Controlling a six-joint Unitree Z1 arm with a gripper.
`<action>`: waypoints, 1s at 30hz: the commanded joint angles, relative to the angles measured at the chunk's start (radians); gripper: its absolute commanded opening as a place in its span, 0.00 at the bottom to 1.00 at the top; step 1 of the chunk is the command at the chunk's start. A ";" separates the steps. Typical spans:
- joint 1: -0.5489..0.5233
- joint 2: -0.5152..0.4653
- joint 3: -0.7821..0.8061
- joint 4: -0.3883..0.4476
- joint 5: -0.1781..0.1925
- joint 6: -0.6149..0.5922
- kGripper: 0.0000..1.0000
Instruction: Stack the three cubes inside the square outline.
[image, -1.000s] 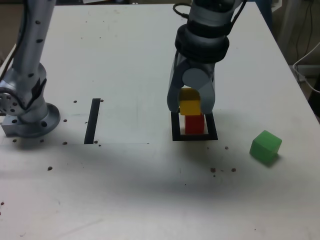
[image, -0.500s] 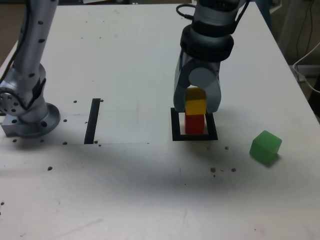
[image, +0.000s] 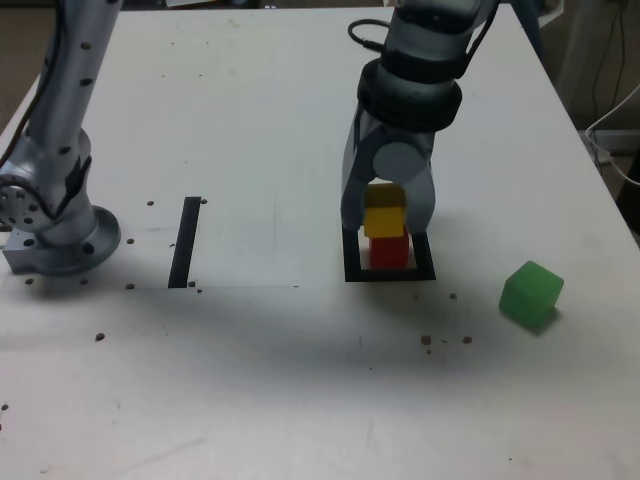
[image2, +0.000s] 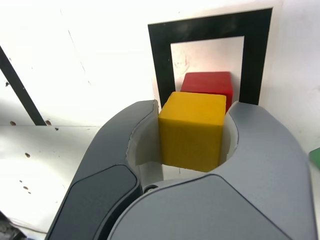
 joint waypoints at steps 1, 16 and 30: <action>0.001 0.005 0.001 0.003 -0.004 0.004 0.30; 0.001 0.009 -0.008 -0.004 -0.002 0.014 0.41; 0.001 -0.009 0.026 -0.012 0.025 -0.014 1.00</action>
